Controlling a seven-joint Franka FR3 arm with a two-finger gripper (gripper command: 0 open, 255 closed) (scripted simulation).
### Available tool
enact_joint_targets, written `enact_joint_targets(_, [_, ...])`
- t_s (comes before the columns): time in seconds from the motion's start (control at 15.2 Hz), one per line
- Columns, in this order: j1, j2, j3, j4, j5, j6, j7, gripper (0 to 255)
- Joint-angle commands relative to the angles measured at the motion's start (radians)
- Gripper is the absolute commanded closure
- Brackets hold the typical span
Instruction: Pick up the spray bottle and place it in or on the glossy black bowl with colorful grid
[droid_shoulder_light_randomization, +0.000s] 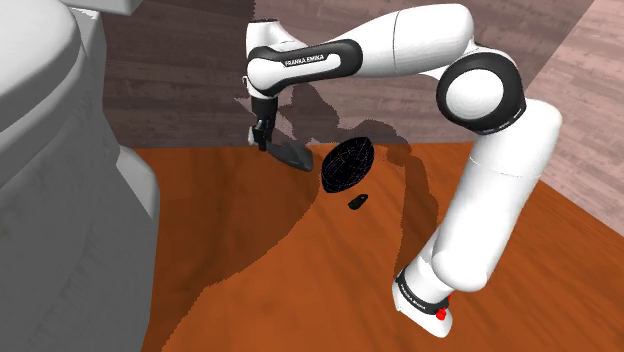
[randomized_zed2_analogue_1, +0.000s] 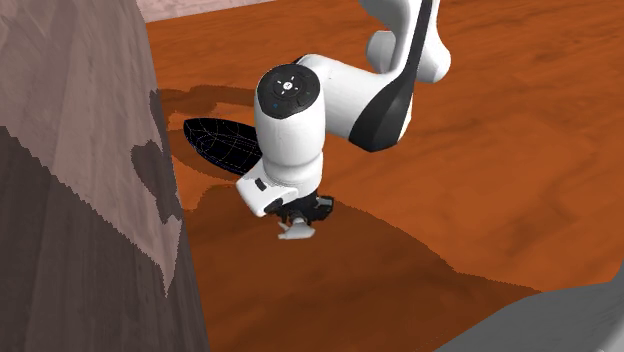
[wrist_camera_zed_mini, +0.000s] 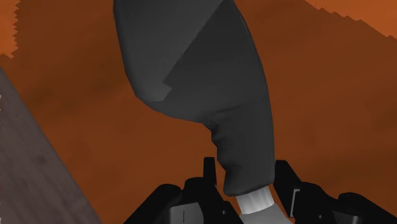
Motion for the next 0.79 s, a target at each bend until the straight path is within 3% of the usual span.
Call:
enact_joint_targets(0.0, [-0.026,-0.033,-0.015,-0.04,0.003,0.01,-0.041,255])
enact_joint_targets(0.73, [-0.163,-0.179,-0.118,-0.229,0.002,0.072,-0.276,255])
